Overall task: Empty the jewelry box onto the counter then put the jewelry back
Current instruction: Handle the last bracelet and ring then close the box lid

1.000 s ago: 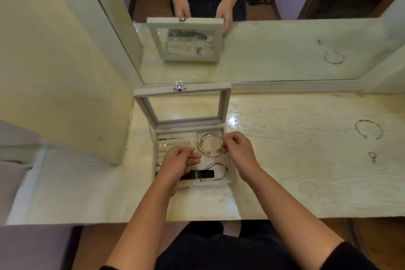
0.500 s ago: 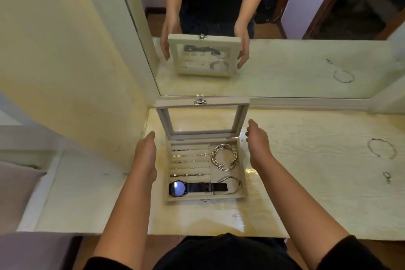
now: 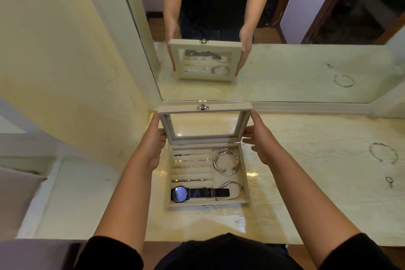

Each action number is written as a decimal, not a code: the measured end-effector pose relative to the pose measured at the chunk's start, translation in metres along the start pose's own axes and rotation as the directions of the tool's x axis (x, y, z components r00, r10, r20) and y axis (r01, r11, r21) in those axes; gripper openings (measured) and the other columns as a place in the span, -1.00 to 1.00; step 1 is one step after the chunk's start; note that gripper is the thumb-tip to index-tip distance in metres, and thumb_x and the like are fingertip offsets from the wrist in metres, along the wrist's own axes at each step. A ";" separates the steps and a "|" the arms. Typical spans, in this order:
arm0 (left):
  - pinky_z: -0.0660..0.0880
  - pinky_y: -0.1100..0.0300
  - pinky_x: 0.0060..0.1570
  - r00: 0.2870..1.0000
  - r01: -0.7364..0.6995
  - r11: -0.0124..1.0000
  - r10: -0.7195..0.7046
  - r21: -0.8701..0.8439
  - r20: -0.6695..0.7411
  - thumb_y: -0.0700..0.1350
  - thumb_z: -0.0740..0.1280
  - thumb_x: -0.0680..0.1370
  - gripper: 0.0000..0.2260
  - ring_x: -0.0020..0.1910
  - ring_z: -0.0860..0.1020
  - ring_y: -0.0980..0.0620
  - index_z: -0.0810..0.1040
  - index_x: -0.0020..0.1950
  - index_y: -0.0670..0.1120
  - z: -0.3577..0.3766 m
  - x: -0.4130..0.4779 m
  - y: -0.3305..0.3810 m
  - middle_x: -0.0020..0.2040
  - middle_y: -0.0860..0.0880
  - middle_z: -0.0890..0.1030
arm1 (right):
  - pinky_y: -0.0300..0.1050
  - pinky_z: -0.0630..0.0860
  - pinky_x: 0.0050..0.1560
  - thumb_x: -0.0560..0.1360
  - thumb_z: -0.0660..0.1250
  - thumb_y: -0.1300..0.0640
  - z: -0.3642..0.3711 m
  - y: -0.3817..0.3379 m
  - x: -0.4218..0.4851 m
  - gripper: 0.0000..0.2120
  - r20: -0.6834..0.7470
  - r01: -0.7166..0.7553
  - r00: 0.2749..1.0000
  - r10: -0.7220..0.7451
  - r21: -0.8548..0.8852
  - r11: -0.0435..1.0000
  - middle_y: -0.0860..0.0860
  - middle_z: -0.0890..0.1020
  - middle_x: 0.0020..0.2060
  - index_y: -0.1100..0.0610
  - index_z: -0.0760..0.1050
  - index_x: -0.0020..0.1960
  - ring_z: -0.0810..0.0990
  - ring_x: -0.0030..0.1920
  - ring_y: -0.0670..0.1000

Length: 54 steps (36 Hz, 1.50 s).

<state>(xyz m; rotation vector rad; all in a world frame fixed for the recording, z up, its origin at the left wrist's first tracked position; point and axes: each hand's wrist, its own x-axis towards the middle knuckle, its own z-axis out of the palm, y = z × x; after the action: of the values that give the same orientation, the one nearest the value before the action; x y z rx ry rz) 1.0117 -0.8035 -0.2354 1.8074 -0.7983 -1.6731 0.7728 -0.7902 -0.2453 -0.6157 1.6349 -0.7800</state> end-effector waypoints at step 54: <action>0.56 0.03 0.05 0.994 -0.106 0.990 0.104 -0.092 -0.022 0.02 0.04 0.61 -0.68 -0.03 0.62 0.00 0.50 0.25 0.19 0.007 -0.036 -0.107 0.08 0.04 0.65 | -0.06 0.39 0.21 0.56 0.03 0.18 0.002 0.095 -0.035 -0.63 0.028 0.149 0.988 -0.153 0.099 0.984 -0.08 0.43 0.27 -0.11 0.44 0.23 0.42 0.23 -0.03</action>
<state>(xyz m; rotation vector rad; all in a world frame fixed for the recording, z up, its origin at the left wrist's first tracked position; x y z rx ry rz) 1.0090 -0.7047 -0.2902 1.6856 -0.7813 -1.5983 0.7831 -0.7040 -0.2965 -0.6868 1.5212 -0.9477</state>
